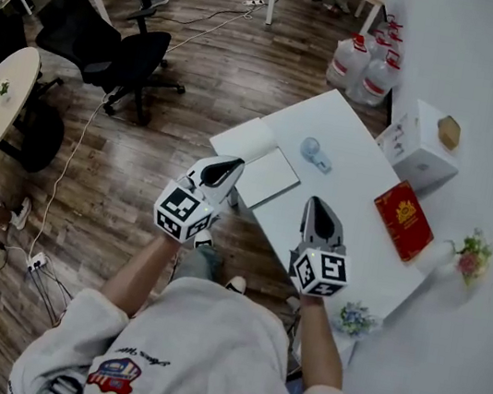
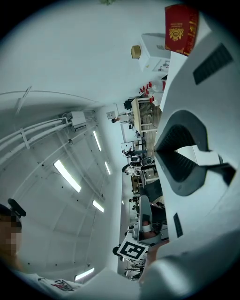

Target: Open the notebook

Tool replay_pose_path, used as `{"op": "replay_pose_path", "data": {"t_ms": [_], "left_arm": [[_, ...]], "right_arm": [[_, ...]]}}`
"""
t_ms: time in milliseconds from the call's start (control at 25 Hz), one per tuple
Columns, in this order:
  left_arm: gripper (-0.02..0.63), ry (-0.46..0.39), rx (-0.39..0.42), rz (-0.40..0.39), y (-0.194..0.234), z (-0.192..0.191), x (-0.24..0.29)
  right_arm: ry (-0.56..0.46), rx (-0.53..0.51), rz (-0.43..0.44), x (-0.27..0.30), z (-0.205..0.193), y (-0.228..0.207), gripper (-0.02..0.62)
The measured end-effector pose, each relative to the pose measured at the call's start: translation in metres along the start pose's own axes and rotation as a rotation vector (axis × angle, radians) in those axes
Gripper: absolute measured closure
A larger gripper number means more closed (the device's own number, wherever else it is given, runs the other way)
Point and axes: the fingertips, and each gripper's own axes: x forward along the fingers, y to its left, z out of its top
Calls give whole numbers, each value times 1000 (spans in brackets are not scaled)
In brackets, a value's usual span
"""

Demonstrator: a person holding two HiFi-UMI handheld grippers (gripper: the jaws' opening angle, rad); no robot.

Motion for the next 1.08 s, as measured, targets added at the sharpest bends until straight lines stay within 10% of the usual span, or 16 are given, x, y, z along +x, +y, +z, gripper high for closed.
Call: {"op": "replay_pose_path", "data": {"t_ms": [1080], "left_arm": [[601, 13, -22, -23, 0, -13, -8]], "right_arm": [[11, -8, -3, 0, -7, 5, 604]]}}
